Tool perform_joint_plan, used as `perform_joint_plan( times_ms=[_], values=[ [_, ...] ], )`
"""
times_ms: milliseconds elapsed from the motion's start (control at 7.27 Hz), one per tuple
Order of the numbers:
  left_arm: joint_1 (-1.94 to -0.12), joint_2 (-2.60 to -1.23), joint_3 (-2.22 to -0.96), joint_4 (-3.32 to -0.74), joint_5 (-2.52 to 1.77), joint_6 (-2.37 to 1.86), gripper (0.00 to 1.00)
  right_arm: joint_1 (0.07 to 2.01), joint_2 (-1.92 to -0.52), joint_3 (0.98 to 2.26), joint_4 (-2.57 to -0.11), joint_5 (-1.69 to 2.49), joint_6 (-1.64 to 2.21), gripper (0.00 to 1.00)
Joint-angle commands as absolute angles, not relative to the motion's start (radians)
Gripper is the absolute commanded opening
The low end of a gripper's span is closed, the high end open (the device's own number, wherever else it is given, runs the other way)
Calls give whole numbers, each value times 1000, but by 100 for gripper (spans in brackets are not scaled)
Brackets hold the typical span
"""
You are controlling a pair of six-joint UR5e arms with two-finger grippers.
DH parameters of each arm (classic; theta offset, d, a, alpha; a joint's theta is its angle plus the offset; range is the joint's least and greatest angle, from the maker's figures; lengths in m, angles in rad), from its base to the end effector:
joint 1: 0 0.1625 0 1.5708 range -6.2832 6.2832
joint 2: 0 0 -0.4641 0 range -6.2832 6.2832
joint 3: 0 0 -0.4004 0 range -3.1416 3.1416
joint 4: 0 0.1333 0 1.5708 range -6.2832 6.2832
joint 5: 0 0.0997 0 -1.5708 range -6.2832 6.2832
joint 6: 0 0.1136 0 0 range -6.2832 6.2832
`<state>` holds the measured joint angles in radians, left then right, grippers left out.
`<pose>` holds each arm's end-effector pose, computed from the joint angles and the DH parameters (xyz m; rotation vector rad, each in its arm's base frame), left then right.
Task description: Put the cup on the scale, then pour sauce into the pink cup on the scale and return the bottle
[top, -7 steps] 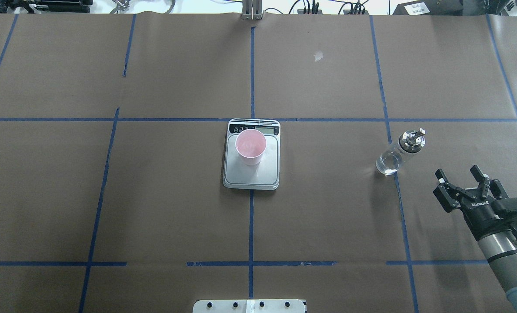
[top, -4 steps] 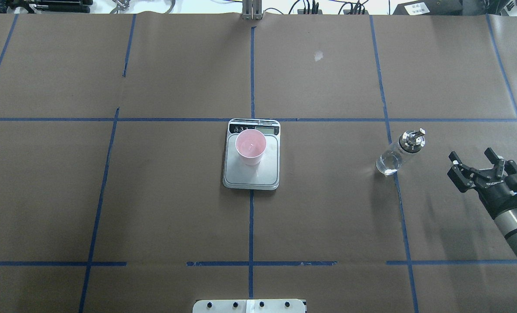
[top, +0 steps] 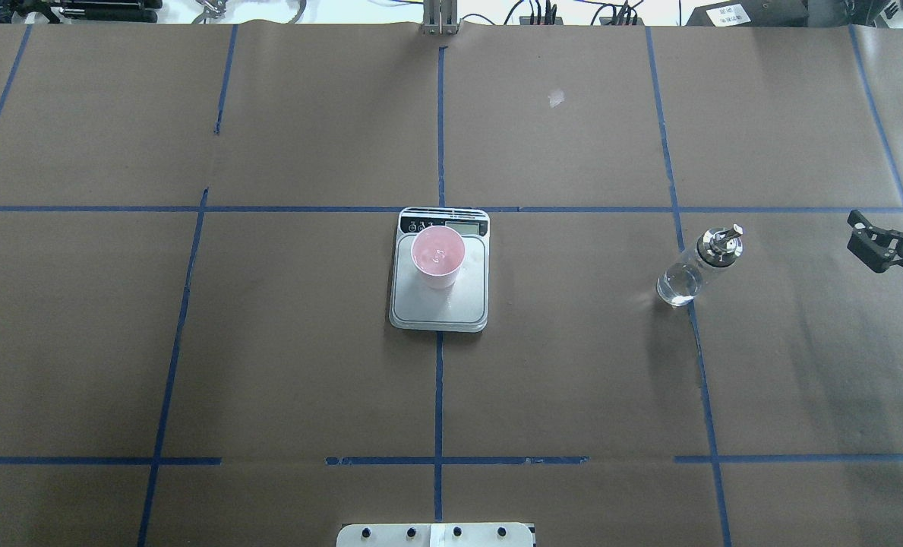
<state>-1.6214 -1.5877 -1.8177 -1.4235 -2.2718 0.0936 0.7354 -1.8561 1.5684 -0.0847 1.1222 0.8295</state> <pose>-0.0854 -0.4998 0.5968 0.1619 0.6905 0.0820 -0.1630 -0.3936 0.6658 1.0830 -0.6059 0.2634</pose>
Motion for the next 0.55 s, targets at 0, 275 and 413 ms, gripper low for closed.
perform_joint_plan(
  times_ms=[0,275,413],
  values=[
    [-1618,-1588,-1818,-1424,-2272,94,100,975,-1820,1568,-154,1442,731,100],
    [-1618,-1588,-1819,-1424,-2272,94,100,1127,-1763,1572,-269,1657,709,100],
    [-1618,-1589,-1819,-1424,-2272,94,100,1181,-1753,1578,-326,1748,695,100]
  ],
)
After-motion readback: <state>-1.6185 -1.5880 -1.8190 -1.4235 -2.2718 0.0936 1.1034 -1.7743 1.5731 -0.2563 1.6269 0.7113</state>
